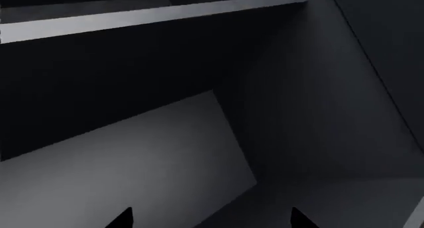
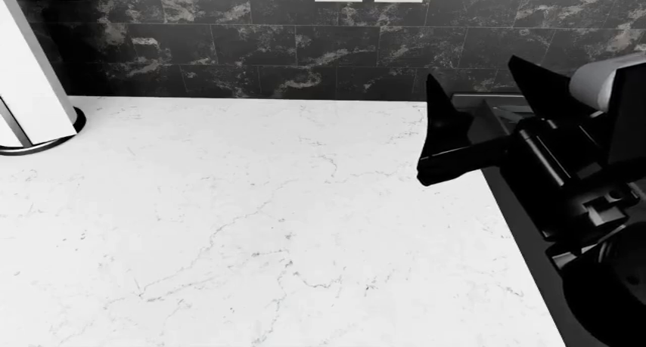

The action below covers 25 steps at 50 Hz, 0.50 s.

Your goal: Pick the lemon, brussel sprout from the counter and place them in the cabinet. Then close the cabinet.

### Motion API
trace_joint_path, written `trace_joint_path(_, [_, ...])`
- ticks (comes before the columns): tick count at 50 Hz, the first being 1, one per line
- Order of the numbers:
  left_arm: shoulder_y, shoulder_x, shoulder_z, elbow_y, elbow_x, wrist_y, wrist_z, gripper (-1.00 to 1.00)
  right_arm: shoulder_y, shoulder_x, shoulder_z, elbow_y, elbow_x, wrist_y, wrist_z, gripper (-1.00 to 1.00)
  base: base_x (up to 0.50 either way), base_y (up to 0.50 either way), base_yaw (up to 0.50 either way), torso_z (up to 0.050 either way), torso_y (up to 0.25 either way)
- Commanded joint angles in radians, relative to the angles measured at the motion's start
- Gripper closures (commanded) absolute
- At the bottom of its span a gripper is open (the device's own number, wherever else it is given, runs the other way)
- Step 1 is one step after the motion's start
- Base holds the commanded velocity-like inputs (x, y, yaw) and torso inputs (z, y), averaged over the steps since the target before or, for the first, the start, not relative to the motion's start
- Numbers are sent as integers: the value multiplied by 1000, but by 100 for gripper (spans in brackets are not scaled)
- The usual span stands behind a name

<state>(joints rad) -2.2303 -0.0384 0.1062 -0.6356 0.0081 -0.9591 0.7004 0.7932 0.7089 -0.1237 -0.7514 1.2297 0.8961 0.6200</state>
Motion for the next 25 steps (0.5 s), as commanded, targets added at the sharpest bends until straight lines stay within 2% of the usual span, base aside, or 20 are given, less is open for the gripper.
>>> trace_joint_path(1, [93, -19, -10, 292, -43, -93, 25, -100, -4, 3, -1, -2, 1, -4, 1, -100, 0, 0, 0, 0, 0])
trace_joint_path(12, [171, -31, -35, 501, -95, -120, 36, -100, -16, 4, -4, 1, -13, -15, -9, -100, 0, 0, 0, 0, 0])
trace_joint_path(25, [281, -53, -34, 760, -178, -234, 86, -100, -24, 1, -12, -1, -23, -22, -12, -100, 0, 0, 0, 0, 0])
